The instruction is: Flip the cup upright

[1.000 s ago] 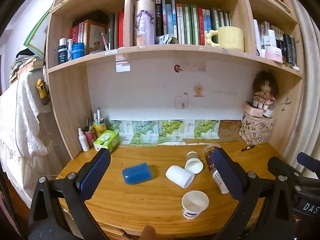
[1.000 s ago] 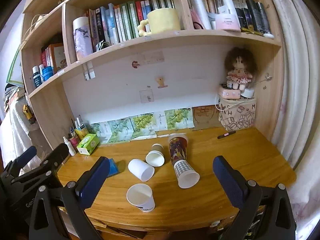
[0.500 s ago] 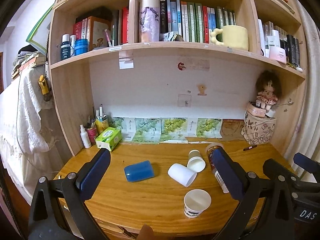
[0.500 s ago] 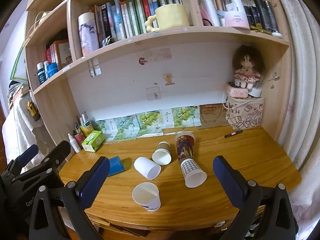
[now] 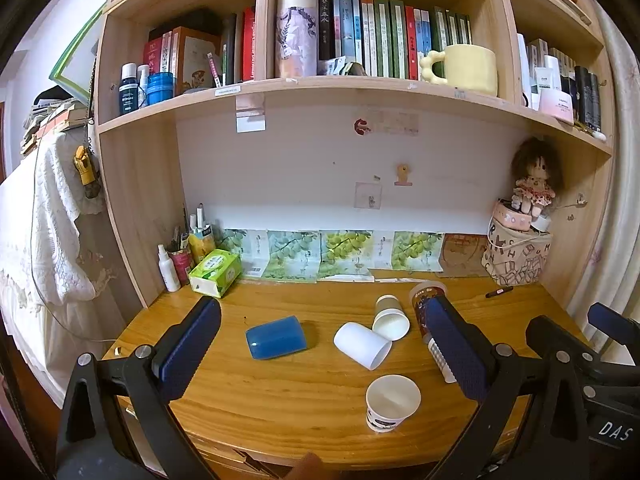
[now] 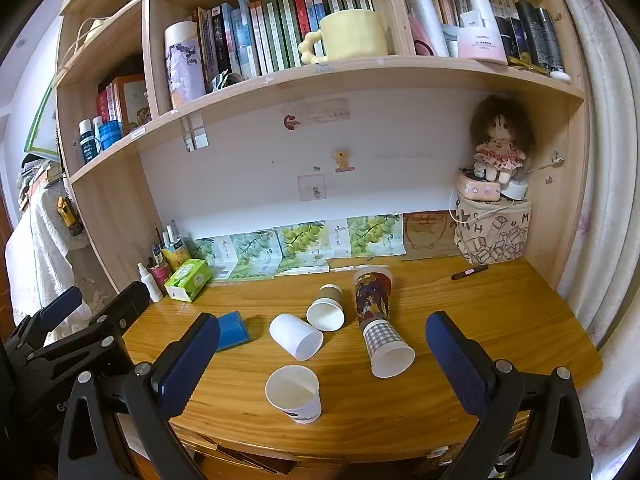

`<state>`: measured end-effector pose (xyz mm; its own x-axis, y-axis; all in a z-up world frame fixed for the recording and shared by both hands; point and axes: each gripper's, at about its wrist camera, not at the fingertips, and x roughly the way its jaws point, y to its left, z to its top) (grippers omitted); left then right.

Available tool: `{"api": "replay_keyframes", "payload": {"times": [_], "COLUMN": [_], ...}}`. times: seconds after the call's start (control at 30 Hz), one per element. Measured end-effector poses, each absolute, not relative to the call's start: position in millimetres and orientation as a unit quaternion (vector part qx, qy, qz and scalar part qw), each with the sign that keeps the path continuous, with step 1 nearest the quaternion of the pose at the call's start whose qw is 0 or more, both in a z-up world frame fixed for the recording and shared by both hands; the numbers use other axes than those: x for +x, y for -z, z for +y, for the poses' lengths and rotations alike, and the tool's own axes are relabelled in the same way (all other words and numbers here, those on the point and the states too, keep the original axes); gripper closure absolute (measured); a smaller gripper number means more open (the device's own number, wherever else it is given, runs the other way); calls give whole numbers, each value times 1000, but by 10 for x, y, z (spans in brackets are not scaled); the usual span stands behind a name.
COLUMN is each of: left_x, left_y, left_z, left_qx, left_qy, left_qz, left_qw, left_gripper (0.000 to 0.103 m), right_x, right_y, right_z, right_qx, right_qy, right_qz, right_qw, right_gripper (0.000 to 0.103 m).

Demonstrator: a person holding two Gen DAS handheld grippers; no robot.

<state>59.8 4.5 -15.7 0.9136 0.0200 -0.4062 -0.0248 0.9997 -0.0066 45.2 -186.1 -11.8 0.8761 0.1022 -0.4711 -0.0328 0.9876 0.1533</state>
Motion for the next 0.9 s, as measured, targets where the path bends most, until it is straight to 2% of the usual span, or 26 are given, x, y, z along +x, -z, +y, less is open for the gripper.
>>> {"api": "replay_keyframes", "payload": {"times": [0.9], "left_x": [678], "left_y": [185], "left_z": [-73], "left_qx": [3], "left_qy": [-14], "left_qz": [226], "left_qw": [974], "left_gripper": [1], "right_x": [520], "right_y": [194], "right_z": [-1975], "right_qx": [80], "right_qy": [-36], "right_qz": [262], "right_qw": [961], "right_gripper": [0]}}
